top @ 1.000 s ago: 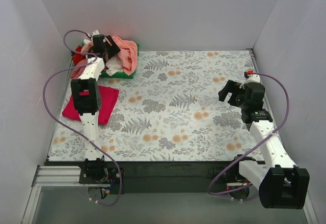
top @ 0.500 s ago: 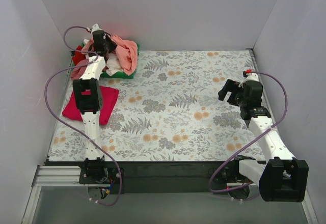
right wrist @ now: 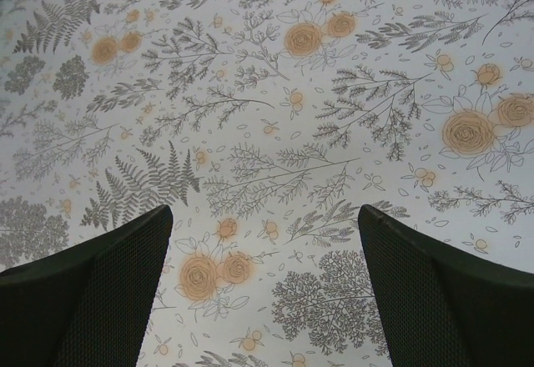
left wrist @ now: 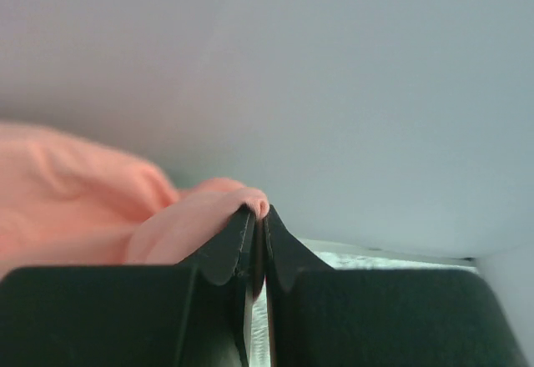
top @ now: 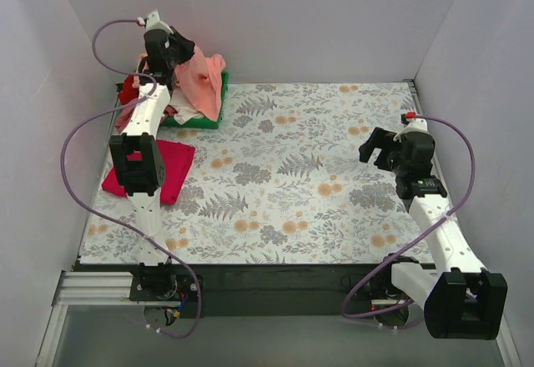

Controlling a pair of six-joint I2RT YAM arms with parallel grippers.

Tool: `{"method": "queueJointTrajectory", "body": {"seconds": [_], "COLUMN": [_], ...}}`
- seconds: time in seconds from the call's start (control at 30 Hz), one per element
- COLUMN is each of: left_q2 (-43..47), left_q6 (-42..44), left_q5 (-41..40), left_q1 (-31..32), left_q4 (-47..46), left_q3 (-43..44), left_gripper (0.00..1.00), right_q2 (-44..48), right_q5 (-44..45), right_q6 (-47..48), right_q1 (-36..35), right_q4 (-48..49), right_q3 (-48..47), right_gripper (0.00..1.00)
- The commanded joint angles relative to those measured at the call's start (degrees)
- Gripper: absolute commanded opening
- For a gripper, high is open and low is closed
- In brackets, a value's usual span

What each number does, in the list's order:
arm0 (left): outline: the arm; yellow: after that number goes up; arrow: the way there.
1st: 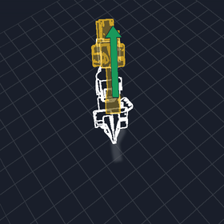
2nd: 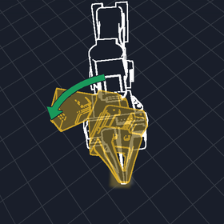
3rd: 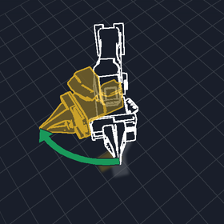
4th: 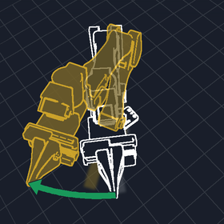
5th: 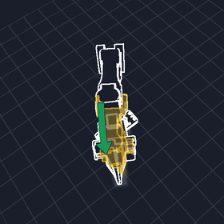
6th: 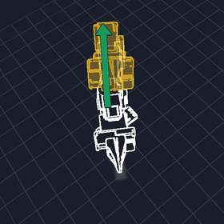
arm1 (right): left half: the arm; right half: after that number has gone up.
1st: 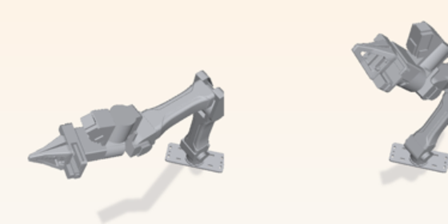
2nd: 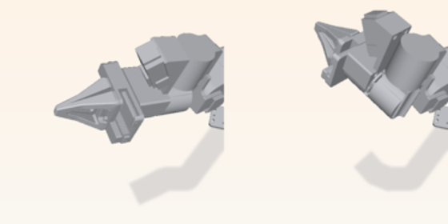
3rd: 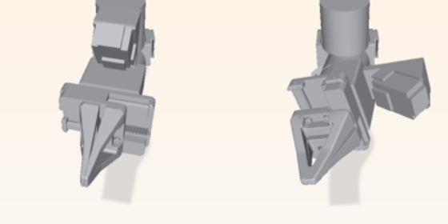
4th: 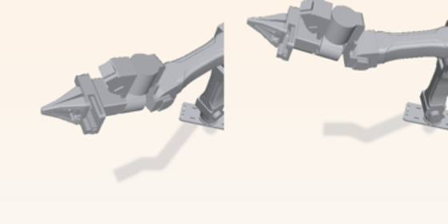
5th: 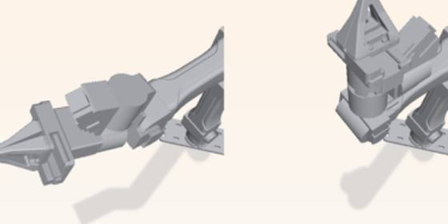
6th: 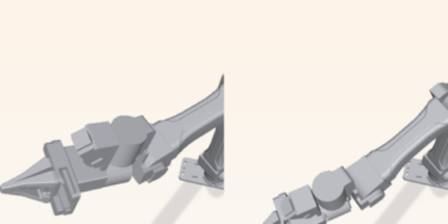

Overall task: Fold and stack the t-shirts
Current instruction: Grab the tshirt from the pile, then move the tshirt to the center of the board

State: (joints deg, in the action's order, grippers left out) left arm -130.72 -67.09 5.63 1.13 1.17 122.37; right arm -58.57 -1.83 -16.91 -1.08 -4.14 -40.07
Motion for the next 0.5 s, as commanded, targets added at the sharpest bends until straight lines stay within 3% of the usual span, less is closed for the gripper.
{"method": "queueJointTrajectory", "body": {"seconds": [0.0, 0.3, 0.47], "left_q2": [15.92, 33.93, 39.39], "left_q6": [-0.41, -4.98, -12.61], "left_q5": [6.41, 18.00, 35.12], "left_q1": [0.10, 3.79, 10.03], "left_q4": [-6.27, -6.44, -14.68], "left_q3": [0.07, -5.21, -8.81], "left_gripper": [0.00, 0.00, 0.00], "right_q2": [2.93, 10.83, 15.23], "right_q5": [0.68, -6.08, -6.70], "right_q6": [1.17, -0.14, -0.41], "right_q1": [0.38, 0.38, 0.29], "right_q4": [2.47, 2.47, 2.38], "right_q3": [-1.50, 0.26, 1.84], "right_gripper": [0.98, 0.98, 0.98]}}
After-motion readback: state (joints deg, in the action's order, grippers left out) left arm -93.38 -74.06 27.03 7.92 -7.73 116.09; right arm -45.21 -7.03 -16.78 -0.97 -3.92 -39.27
